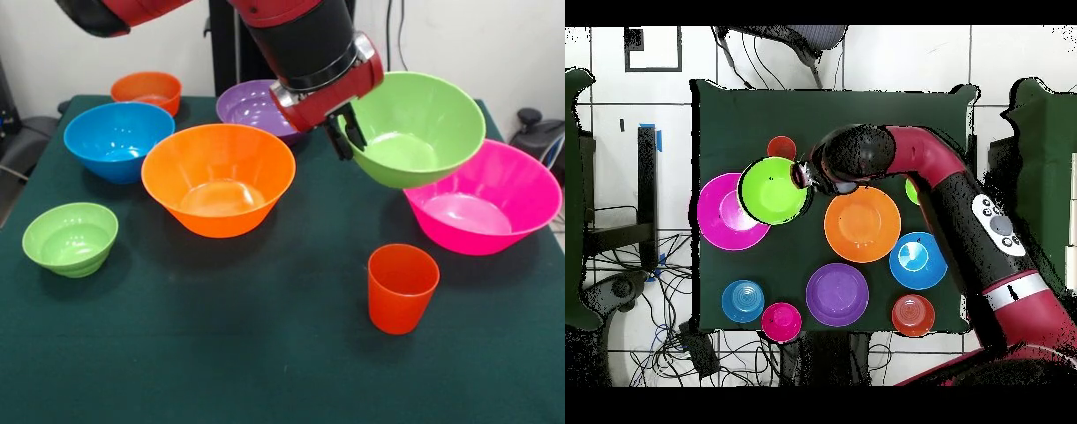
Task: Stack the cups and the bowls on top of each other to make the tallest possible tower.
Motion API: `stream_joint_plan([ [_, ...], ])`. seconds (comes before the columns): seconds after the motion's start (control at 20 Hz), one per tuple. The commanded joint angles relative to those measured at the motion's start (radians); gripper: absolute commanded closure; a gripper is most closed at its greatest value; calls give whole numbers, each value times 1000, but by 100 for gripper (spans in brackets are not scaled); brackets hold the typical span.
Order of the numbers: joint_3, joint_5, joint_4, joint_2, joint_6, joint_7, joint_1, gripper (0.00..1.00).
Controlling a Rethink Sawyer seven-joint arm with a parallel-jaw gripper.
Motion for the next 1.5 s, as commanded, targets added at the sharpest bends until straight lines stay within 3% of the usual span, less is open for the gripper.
stream_joint_plan([
  [0.05,32,-13,-141,63,117,-359,8,100],
  [0.55,12,-50,-314,115,171,-333,112,100],
  [0.8,5,-67,-424,155,210,-373,160,100],
  [1.3,0,-80,-692,241,373,-435,258,100],
  [1.5,-5,-83,-720,239,425,-459,264,100],
])
